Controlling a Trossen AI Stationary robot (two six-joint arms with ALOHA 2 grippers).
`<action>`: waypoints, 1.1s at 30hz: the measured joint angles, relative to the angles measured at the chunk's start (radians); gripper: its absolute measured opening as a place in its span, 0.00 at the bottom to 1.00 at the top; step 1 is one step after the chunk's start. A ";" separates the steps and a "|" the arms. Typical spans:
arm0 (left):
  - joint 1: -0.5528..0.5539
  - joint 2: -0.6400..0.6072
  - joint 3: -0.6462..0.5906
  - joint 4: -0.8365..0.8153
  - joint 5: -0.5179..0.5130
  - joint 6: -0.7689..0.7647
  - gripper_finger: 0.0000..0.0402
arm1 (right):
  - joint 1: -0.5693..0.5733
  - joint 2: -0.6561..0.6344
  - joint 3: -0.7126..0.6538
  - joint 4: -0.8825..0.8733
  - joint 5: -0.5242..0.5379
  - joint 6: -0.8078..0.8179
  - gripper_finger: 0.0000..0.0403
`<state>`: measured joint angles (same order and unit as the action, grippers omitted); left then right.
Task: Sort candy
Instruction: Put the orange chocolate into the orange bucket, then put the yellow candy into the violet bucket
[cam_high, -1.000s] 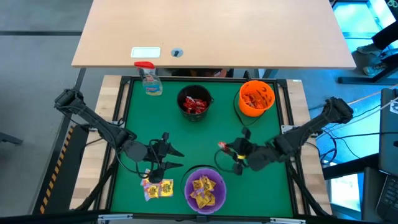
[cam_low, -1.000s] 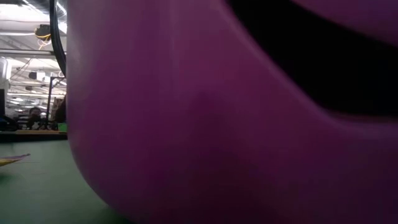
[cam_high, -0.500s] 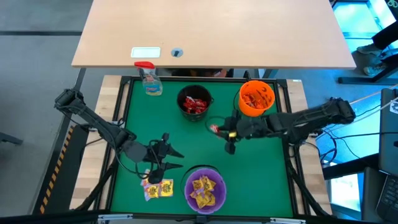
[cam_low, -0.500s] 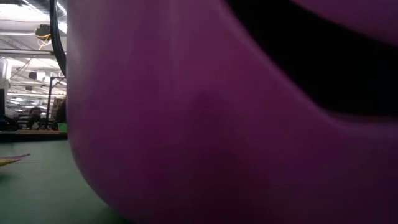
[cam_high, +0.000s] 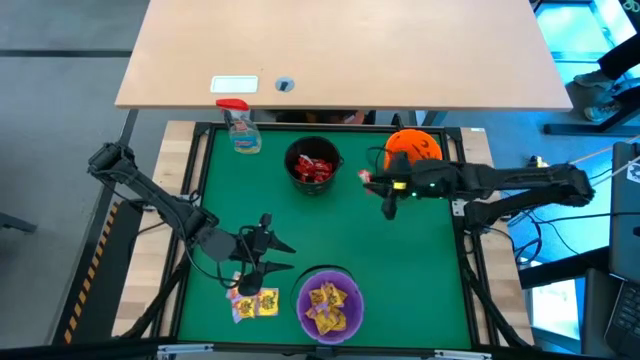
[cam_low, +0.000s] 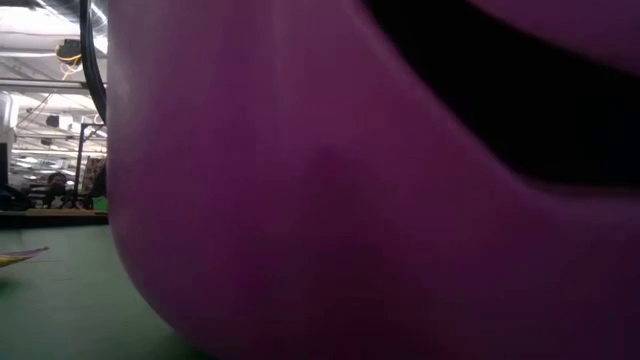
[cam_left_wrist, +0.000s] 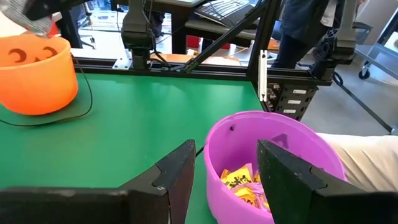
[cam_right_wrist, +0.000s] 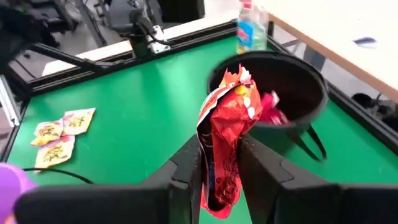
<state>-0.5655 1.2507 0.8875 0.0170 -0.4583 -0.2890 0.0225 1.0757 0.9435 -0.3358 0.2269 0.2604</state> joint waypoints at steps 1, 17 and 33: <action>0.000 0.000 0.000 0.000 0.000 0.000 0.40 | -0.012 -0.032 -0.046 0.033 -0.011 0.001 0.22; 0.022 0.000 0.000 0.000 -0.021 -0.014 0.40 | -0.381 -0.551 -0.377 -0.107 0.357 0.029 0.22; 0.050 0.000 0.000 0.000 0.025 -0.041 0.40 | -0.626 -0.359 -0.401 -0.127 -0.011 0.104 0.43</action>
<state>-0.5152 1.2507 0.8875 0.0165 -0.4336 -0.3298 -0.6035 0.7168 0.5430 -0.4631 0.2155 0.3642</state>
